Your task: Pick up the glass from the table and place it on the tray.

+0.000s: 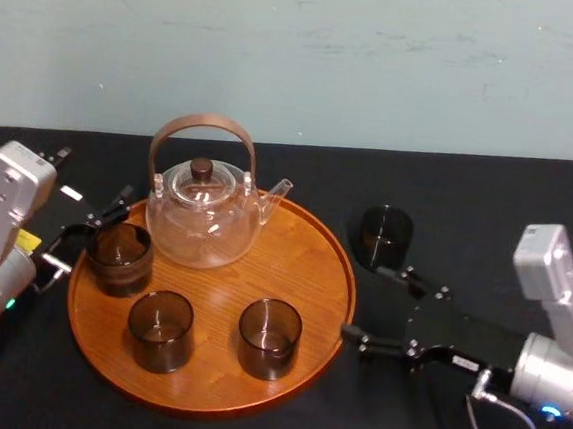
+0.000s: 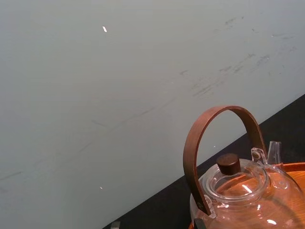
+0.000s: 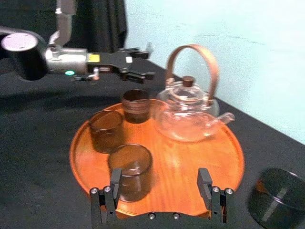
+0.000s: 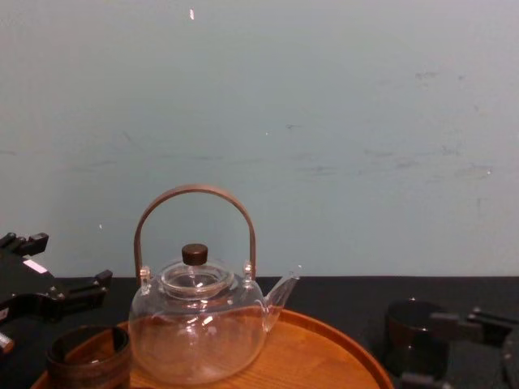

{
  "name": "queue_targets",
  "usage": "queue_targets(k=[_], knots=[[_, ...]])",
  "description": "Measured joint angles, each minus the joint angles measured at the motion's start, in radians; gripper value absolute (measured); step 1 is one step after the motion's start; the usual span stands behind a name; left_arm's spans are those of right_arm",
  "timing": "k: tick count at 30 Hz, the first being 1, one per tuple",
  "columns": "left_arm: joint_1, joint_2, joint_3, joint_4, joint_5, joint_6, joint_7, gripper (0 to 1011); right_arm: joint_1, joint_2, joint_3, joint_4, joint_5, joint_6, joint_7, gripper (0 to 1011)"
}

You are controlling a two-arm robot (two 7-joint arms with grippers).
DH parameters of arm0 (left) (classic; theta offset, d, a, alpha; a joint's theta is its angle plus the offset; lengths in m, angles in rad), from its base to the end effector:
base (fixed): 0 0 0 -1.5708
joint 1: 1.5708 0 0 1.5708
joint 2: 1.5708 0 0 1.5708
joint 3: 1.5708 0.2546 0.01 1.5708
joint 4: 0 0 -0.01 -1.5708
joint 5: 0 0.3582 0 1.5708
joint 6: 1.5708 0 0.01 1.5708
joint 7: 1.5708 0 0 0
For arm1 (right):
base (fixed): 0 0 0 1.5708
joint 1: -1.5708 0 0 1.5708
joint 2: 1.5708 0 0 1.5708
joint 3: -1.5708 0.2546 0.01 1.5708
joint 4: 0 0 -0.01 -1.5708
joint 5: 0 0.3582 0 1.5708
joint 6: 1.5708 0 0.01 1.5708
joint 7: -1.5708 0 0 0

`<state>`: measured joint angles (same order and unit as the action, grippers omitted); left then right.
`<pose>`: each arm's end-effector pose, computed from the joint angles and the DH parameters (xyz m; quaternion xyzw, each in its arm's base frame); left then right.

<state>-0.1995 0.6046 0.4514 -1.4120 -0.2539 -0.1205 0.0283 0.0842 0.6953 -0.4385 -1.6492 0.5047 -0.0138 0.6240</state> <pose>0.3990 0.0494 -0.2832 0.1415 -0.1324 0.5799 0.7913 0.3648 -0.0278 -0.2539 -0.1011 -0.0030 -0.2684 0.9580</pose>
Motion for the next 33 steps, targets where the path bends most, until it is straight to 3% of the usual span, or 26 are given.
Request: queue_targets(k=[8,14,21,33], knots=[[0.0,0.0,0.0,0.0,0.0,0.0,0.0,1001,-0.048,0.004,0.065,-0.01,0.016,0.003,-0.079,1002],[0.0,0.0,0.0,0.0,0.0,0.0,0.0,1001,-0.069,-0.029,0.116,-0.005,0.006,0.071,-0.197,1002],[0.0,0.0,0.0,0.0,0.0,0.0,0.0,1001,-0.054,-0.07,0.136,0.024,-0.021,0.158,-0.285,1002],[0.0,0.0,0.0,0.0,0.0,0.0,0.0,1001,-0.006,-0.118,0.135,0.08,-0.066,0.238,-0.316,1002]])
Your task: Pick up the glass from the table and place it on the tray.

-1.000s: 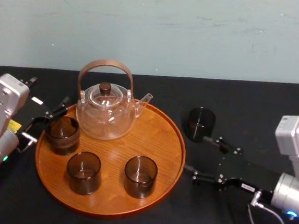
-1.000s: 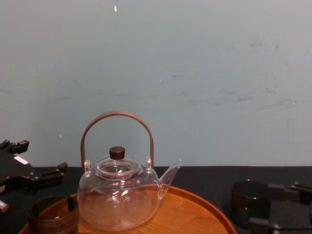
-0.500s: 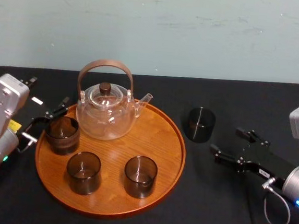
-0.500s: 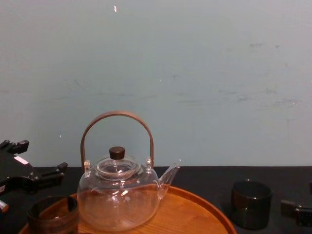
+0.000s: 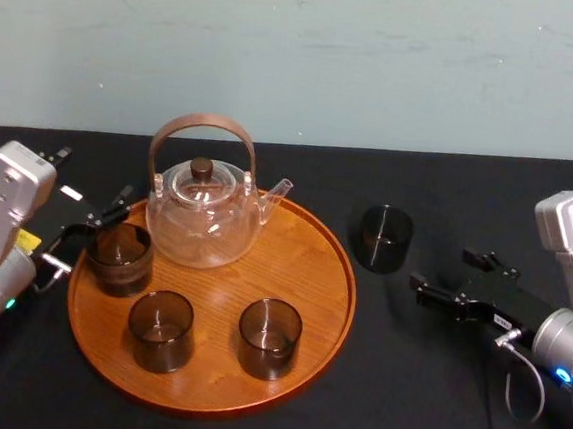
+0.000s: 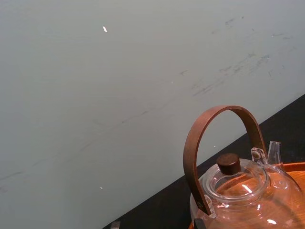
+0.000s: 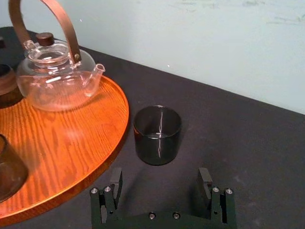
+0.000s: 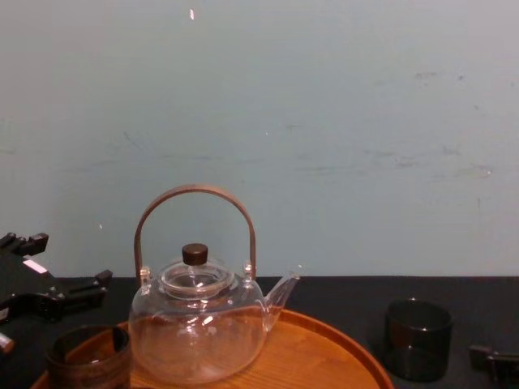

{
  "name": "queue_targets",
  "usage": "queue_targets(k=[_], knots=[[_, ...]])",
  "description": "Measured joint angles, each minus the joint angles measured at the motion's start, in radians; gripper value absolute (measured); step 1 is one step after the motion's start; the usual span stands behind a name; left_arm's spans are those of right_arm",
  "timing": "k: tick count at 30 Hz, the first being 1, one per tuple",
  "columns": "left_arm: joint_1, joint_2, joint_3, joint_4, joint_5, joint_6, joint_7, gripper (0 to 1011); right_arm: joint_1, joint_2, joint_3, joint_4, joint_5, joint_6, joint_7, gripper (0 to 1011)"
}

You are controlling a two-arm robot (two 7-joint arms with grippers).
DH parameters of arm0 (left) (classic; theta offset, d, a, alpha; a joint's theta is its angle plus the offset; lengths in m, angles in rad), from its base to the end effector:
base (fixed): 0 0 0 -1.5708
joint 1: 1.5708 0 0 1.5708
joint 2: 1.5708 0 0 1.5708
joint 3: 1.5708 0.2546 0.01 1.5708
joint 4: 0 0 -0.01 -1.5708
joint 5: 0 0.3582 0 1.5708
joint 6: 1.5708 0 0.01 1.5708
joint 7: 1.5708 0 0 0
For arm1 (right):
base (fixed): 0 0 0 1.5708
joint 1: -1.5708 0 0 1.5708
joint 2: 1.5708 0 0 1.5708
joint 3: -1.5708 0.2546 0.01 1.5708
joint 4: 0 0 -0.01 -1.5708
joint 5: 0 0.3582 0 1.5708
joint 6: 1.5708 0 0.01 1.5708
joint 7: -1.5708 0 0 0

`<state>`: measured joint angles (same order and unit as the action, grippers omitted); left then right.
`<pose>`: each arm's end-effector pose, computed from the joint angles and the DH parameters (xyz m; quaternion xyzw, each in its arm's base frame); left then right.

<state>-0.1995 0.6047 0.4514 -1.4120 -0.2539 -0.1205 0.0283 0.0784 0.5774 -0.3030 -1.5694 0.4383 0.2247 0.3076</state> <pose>0.3990 0.0495 -0.2832 0.1415 -0.1325 0.5799 0.7913 0.3817 -0.0506 -0.2568 -0.1570 0.0659 -0.4809 0.8601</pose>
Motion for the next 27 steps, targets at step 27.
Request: queue_targets(k=[27], knots=[[0.0,0.0,0.0,0.0,0.0,0.0,0.0,1001,0.208,-0.119,-0.074,0.191,-0.129,0.129,0.039,1002]])
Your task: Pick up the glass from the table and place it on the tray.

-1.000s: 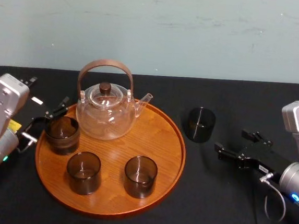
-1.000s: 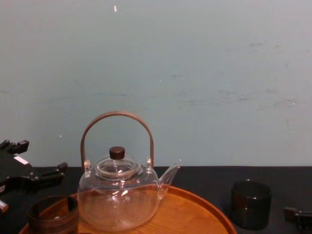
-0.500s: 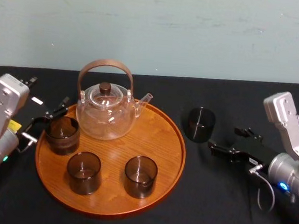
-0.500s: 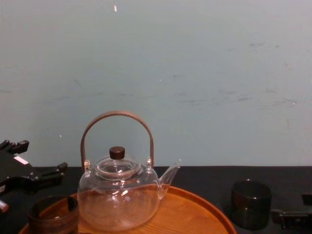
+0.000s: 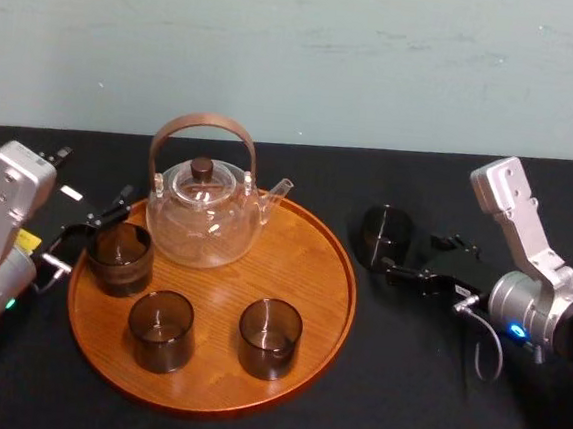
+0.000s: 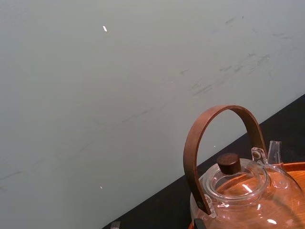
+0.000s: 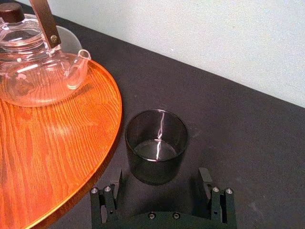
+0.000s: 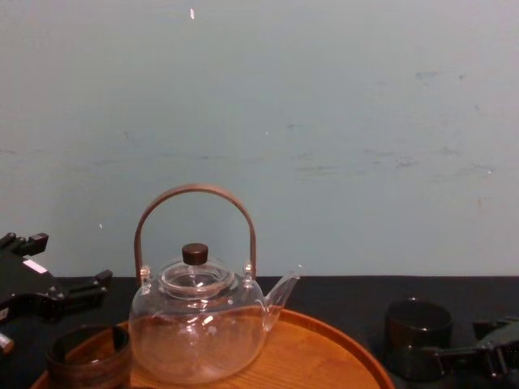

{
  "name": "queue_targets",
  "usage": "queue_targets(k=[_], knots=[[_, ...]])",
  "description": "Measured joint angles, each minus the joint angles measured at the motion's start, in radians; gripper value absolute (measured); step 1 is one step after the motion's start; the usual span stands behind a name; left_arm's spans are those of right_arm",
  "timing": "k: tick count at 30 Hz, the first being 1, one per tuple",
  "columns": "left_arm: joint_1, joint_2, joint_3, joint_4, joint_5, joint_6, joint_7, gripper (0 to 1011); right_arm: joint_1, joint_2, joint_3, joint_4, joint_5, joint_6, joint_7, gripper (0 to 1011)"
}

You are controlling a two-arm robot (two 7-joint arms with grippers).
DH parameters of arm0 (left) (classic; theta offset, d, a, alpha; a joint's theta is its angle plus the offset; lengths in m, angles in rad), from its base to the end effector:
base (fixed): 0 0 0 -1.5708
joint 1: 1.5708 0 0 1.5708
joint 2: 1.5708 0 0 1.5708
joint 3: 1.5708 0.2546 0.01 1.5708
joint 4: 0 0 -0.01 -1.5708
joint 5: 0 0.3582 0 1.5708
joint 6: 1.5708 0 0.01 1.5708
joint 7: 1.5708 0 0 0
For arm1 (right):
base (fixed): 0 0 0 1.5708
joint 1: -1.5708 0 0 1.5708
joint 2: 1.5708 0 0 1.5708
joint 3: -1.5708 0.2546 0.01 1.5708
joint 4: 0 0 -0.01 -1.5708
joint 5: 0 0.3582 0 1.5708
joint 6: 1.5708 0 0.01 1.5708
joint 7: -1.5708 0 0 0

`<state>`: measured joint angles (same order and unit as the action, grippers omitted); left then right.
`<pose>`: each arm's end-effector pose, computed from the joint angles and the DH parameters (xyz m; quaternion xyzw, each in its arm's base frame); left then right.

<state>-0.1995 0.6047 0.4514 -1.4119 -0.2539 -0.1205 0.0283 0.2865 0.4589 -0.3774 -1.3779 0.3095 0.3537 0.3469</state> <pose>0.3990 0.0495 -0.2832 0.1416 -0.1324 0.5799 0.7913 0.4307 -0.0272 -0.2522 -0.2155 0.0813 -0.4724 0.8508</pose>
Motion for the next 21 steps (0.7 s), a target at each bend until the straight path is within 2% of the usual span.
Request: queue_targets(k=[21], knots=[[0.0,0.0,0.0,0.0,0.0,0.0,0.0,1001,0.092,-0.073,-0.019,0.128,-0.06,-0.015,0.035,1002]])
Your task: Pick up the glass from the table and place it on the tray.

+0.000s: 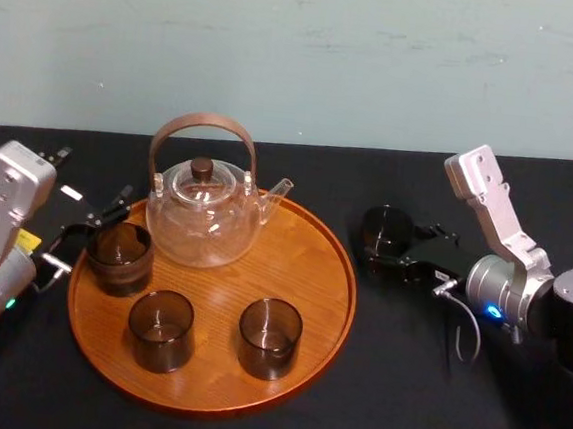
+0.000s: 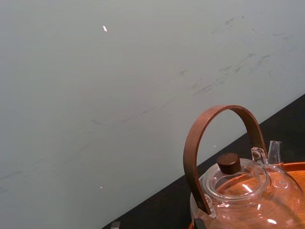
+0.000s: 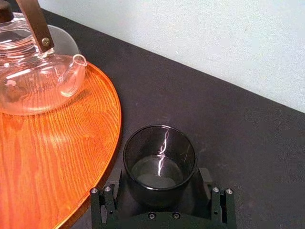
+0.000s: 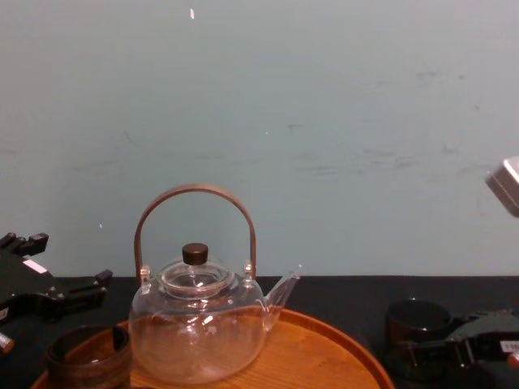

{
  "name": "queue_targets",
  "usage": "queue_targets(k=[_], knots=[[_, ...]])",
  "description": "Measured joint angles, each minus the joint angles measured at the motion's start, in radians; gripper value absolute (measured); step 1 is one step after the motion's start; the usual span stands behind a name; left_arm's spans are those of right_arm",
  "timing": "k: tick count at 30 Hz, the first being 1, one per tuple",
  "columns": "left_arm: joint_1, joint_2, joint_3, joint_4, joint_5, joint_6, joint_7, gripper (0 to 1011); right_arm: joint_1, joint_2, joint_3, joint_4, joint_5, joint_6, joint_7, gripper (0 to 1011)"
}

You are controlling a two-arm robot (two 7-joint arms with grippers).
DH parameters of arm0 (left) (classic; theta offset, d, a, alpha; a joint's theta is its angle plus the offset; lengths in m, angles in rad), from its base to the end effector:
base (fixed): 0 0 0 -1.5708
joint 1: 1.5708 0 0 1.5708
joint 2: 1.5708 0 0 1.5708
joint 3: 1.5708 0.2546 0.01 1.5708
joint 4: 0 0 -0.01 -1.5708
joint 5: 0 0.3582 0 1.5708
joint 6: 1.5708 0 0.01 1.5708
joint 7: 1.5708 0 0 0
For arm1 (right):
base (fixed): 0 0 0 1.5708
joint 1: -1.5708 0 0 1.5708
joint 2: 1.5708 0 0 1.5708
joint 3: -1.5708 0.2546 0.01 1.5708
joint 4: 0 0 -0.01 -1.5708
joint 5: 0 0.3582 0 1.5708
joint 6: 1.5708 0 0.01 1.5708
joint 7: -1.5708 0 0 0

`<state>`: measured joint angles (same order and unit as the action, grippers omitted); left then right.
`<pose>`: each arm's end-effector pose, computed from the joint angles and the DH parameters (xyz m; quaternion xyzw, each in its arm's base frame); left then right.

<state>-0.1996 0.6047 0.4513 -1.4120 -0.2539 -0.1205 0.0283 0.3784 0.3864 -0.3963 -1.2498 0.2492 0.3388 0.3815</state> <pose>0.3990 0.0495 -0.2831 0.1415 -0.1325 0.5800 0.7912 0.4540 -0.0169 -0.2572 -0.2219 0.0798 -0.4651 0.8532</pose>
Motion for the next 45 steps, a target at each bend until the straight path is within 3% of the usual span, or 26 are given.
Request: queue_targets(k=[25,42,45], knots=[[0.0,0.0,0.0,0.0,0.0,0.0,0.0,1001,0.072,-0.057,-0.005,0.121,-0.037,-0.02,0.024,1002],[0.0,0.0,0.0,0.0,0.0,0.0,0.0,1001,0.079,-0.062,-0.007,0.129,-0.048,-0.026,0.026,1000],[0.0,0.0,0.0,0.0,0.0,0.0,0.0,1001,0.079,-0.062,-0.006,0.129,-0.048,-0.026,0.026,943]])
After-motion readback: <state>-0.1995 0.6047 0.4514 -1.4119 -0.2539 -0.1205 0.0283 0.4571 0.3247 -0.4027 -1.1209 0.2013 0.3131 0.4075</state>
